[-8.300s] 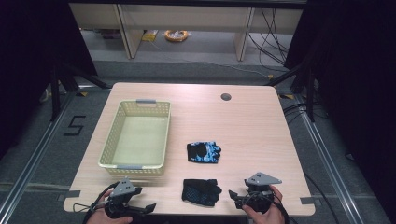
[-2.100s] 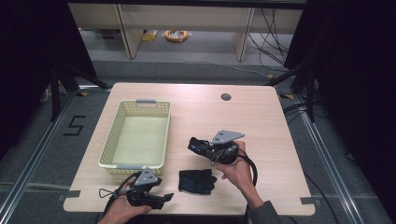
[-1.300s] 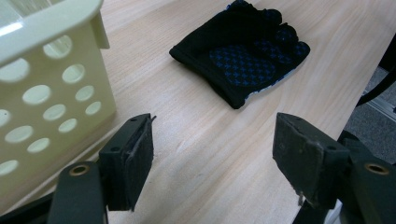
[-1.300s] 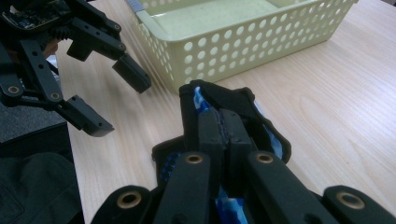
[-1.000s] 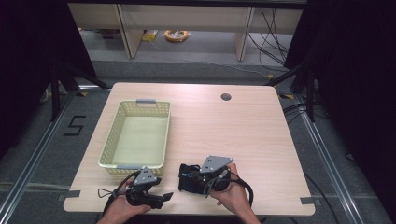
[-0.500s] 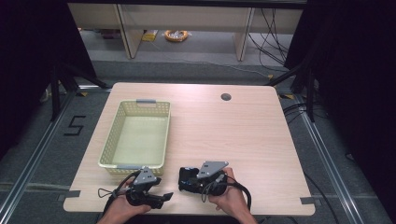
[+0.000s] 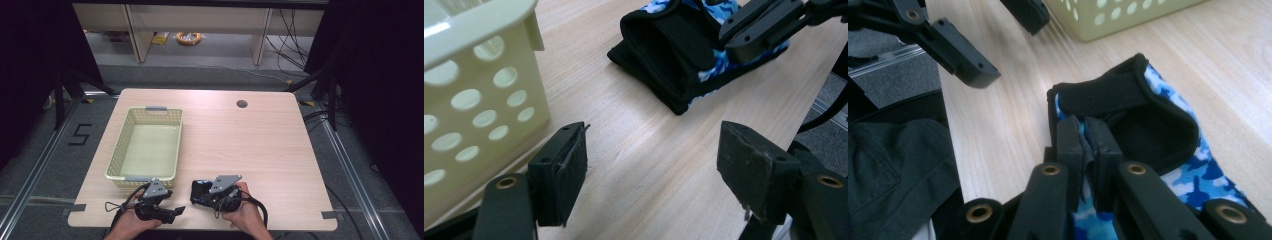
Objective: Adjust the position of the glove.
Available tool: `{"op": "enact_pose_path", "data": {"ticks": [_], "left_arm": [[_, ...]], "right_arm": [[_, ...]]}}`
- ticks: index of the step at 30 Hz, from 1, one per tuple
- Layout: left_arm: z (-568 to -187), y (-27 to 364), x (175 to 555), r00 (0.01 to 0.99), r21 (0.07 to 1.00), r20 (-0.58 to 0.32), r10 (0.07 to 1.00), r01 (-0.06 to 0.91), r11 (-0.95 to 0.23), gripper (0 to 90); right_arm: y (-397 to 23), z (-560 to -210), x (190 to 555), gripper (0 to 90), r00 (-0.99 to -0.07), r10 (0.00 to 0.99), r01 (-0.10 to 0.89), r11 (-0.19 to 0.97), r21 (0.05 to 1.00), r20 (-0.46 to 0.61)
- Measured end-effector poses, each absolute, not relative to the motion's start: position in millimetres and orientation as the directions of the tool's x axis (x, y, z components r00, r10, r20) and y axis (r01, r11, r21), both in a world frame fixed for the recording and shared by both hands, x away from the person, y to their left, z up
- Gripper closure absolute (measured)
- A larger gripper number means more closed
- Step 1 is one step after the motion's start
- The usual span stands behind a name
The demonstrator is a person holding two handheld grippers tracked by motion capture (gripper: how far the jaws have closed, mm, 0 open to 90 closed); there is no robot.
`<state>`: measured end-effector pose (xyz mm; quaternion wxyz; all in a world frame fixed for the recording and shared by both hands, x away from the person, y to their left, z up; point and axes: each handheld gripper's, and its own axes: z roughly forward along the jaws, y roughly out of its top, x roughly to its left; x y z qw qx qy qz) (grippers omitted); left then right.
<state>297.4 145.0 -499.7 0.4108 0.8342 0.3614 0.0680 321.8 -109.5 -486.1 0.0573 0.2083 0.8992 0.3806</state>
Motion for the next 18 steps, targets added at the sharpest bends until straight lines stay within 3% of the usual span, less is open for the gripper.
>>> {"op": "enact_pose_path", "data": {"ticks": [5,12,15,18], "left_arm": [[-500.0,145.4,297.7,0.737,0.735,-0.172,0.653,0.538,-0.413,28.1],[-500.2,146.7,298.7,0.736,0.731,-0.171,0.655,0.541,-0.416,28.1],[-499.0,147.4,299.1,0.741,0.735,-0.174,0.649,0.537,-0.415,28.1],[-498.5,146.8,299.1,0.722,0.731,-0.211,0.659,0.564,-0.385,28.0]], "right_arm": [[-110.4,-490.1,322.6,76.3,-0.893,0.441,0.376,0.614,0.694,0.094],[-117.4,-477.9,325.9,59.2,-0.856,0.506,0.409,0.53,0.743,0.11],[-138.2,-470.0,331.5,51.2,-0.796,0.592,0.464,0.462,0.756,0.127],[-156.8,-470.6,333.8,48.6,-0.717,0.682,0.533,0.405,0.743,0.142]]}}
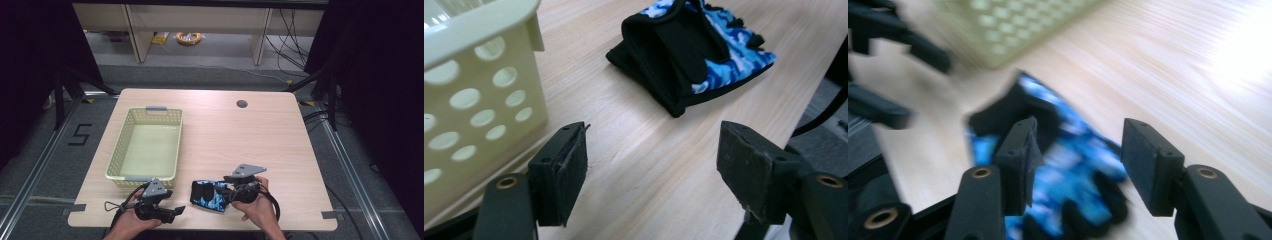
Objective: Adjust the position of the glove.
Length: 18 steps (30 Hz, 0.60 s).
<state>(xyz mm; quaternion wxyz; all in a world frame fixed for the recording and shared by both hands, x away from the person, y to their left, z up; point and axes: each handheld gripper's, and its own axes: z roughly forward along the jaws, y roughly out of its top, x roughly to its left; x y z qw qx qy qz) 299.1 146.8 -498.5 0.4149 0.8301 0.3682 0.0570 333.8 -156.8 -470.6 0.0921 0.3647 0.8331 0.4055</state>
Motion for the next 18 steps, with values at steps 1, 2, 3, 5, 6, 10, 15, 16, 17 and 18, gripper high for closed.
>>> {"op": "enact_pose_path", "data": {"ticks": [1,2,3,5,6,10,15,16,17,18], "left_arm": [[-498.6,145.1,298.8,0.713,0.736,-0.237,0.661,0.576,-0.357,28.0],[-497.6,146.1,299.8,0.726,0.737,-0.214,0.654,0.559,-0.379,28.1],[-497.6,145.4,300.1,0.724,0.741,-0.215,0.656,0.558,-0.373,28.1],[-497.5,143.7,300.3,0.714,0.745,-0.232,0.661,0.567,-0.351,28.1],[-494.9,143.4,302.4,0.71,0.734,-0.262,0.653,0.586,-0.343,28.1],[-492.6,133.9,306.2,0.694,0.734,-0.316,0.647,0.611,-0.296,27.9],[-493.0,114.1,310.5,0.704,0.732,-0.309,0.64,0.605,-0.313,27.7],[-493.2,109.4,311.2,0.706,0.732,-0.305,0.639,0.603,-0.317,27.6],[-493.4,105.8,312.8,0.712,0.73,-0.292,0.638,0.597,-0.332,27.5],[-493.8,102.6,314.7,0.716,0.726,-0.283,0.638,0.595,-0.345,27.3]], "right_arm": [[-161.6,-471.9,333.9,48.1,-0.7,0.698,0.55,0.387,0.74,0.154],[-166.4,-472.6,334.0,47.7,-0.686,0.711,0.561,0.386,0.732,0.151],[-169.4,-474.8,334.4,47.0,-0.682,0.714,0.565,0.375,0.734,0.16],[-172.1,-476.0,332.8,46.1,-0.665,0.727,0.584,0.365,0.725,0.171],[-172.6,-477.3,333.3,45.7,-0.671,0.723,0.579,0.371,0.726,0.165],[-169.2,-479.4,334.5,45.4,-0.665,0.727,0.591,0.372,0.715,0.172],[-166.5,-485.0,338.3,44.1,-0.654,0.738,0.61,0.382,0.694,0.169],[-165.4,-485.6,337.6,43.7,-0.648,0.742,0.62,0.382,0.685,0.172],[-164.9,-487.2,339.0,43.5,-0.664,0.73,0.605,0.397,0.691,0.162],[-162.5,-488.8,337.9,43.2,-0.647,0.743,0.617,0.38,0.689,0.169]]}}
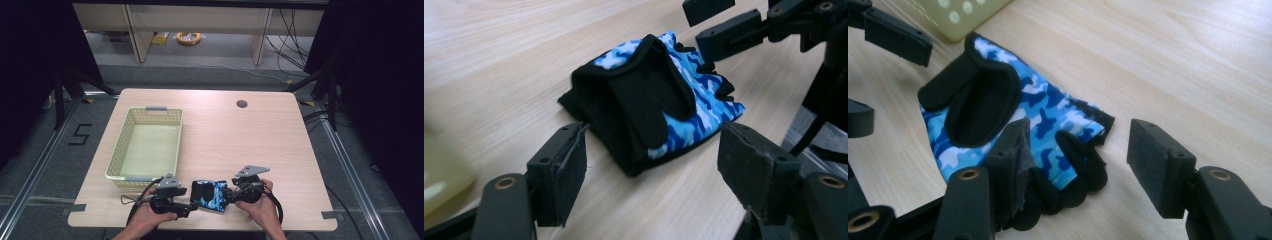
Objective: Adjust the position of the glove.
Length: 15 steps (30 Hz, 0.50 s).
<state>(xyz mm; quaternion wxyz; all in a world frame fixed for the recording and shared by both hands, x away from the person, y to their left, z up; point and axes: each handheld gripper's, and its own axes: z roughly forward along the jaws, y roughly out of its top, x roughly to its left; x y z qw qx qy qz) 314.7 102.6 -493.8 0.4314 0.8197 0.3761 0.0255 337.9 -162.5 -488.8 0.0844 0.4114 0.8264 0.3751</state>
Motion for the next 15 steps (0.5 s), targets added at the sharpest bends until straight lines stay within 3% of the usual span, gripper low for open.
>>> {"op": "enact_pose_path", "data": {"ticks": [11,15], "left_arm": [[-505.1,87.1,327.6,0.714,0.678,-0.24,0.658,0.608,-0.413,27.0],[-509.2,80.2,323.4,0.709,0.662,-0.247,0.661,0.622,-0.419,28.2]], "right_arm": [[-149.6,-504.6,346.2,44.8,-0.684,0.722,0.605,0.479,0.635,0.107],[-145.4,-503.9,343.3,54.0,-0.717,0.693,0.573,0.524,0.63,0.076]]}}
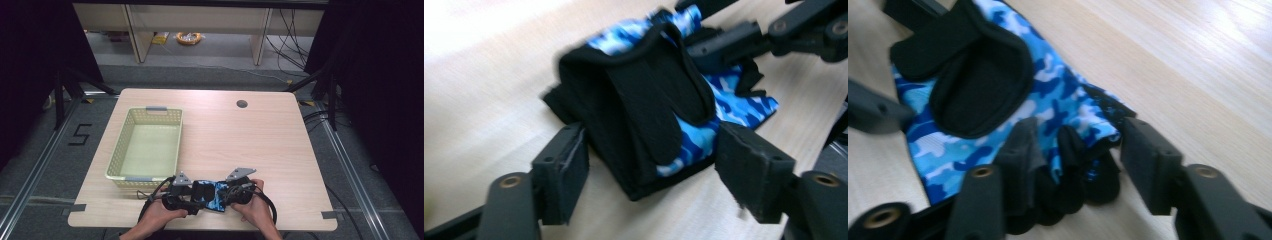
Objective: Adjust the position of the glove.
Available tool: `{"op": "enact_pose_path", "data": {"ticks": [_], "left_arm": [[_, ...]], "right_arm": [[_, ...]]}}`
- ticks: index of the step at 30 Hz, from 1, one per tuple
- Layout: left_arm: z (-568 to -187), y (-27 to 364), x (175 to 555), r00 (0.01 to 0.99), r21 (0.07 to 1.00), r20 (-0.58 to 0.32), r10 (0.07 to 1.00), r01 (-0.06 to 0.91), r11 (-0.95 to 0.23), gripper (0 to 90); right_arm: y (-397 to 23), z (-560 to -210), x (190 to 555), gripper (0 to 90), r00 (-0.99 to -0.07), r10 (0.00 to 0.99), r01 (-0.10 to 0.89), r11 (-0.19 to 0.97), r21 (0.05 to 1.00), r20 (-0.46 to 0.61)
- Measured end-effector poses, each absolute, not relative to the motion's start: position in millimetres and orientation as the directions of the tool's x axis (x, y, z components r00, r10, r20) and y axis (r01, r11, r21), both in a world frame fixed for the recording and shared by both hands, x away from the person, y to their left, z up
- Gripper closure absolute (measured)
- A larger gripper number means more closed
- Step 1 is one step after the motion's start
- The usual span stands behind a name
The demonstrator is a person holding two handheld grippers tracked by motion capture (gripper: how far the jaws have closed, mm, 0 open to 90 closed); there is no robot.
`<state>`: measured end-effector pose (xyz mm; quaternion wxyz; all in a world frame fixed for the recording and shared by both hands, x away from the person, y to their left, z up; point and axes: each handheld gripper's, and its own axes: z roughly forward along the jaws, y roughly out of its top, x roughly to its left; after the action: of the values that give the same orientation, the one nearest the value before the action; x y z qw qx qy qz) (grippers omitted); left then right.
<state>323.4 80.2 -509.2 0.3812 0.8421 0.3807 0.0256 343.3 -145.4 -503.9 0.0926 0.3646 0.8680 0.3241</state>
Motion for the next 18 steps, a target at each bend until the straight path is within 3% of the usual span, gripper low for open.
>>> {"op": "enact_pose_path", "data": {"ticks": [2,9,14,18], "left_arm": [[-509.5,77.7,322.3,0.726,0.669,-0.208,0.655,0.594,-0.446,29.7],[-512.5,81.4,325.3,0.702,0.696,-0.241,0.67,0.607,-0.385,47.0],[-512.8,86.6,328.8,0.696,0.726,-0.259,0.67,0.598,-0.34,65.9],[-510.4,86.9,328.4,0.711,0.735,-0.25,0.658,0.581,-0.349,71.6]], "right_arm": [[-145.6,-504.0,343.8,59.4,-0.725,0.684,0.569,0.524,0.633,0.085],[-151.5,-506.2,347.5,79.0,-0.729,0.671,0.578,0.498,0.646,0.135],[-153.0,-508.1,347.2,80.8,-0.731,0.667,0.573,0.486,0.661,0.143],[-156.1,-508.6,348.2,81.1,-0.723,0.668,0.588,0.461,0.664,0.177]]}}
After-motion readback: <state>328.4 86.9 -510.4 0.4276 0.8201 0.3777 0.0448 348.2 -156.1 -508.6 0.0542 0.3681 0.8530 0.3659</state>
